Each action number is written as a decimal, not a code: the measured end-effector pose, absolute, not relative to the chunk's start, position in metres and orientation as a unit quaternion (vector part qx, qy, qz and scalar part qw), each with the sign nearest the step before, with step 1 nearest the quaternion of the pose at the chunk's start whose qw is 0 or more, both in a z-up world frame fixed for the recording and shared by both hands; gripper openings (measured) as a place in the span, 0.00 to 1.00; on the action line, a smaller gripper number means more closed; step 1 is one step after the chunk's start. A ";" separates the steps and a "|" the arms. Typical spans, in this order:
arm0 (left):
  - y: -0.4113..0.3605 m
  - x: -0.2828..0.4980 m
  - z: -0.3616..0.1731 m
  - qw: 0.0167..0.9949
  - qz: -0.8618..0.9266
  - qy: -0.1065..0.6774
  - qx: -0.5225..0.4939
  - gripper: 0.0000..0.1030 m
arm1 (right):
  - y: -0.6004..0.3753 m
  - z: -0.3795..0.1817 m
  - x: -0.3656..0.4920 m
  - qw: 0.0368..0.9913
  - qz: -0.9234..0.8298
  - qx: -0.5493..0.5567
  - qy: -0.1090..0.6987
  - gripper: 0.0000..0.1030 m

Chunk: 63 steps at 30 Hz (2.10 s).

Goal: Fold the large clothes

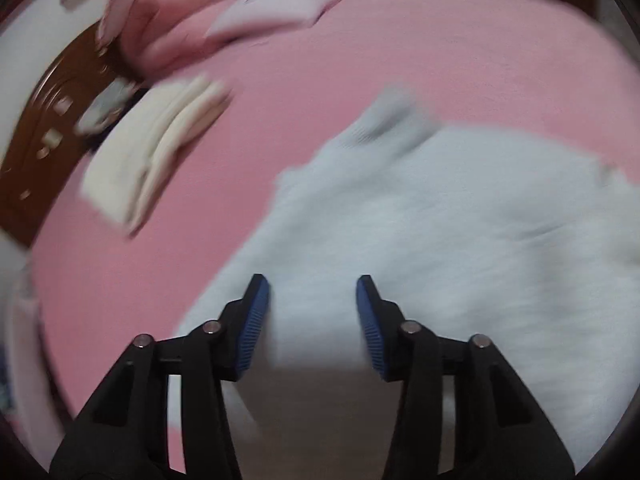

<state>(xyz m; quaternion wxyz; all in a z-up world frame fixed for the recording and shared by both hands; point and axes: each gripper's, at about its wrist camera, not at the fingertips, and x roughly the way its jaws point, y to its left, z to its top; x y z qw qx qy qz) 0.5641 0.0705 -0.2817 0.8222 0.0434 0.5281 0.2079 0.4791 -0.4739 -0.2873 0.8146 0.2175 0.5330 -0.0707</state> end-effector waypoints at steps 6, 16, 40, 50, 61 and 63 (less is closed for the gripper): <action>0.092 0.520 -0.232 0.839 0.138 0.520 -0.084 0.21 | -0.360 -0.261 0.474 0.841 -0.079 0.184 0.503 0.00; -0.017 0.490 -0.222 0.819 -0.073 0.560 -0.105 0.18 | -0.206 -0.268 0.476 0.792 0.177 0.216 0.543 0.00; 0.144 0.491 -0.313 0.779 0.202 0.559 -0.200 0.01 | -0.423 -0.344 0.451 0.765 0.011 0.214 0.607 0.00; 0.086 0.490 -0.300 0.782 0.239 0.574 -0.048 0.01 | -0.341 -0.270 0.492 0.768 0.101 0.190 0.603 0.00; 0.098 0.404 -0.256 0.765 0.244 0.576 -0.154 0.01 | -0.194 -0.261 0.589 0.727 0.076 0.156 0.665 0.00; 0.107 0.388 -0.256 0.758 0.246 0.575 -0.184 0.01 | -0.173 -0.278 0.599 0.700 0.057 0.128 0.700 0.00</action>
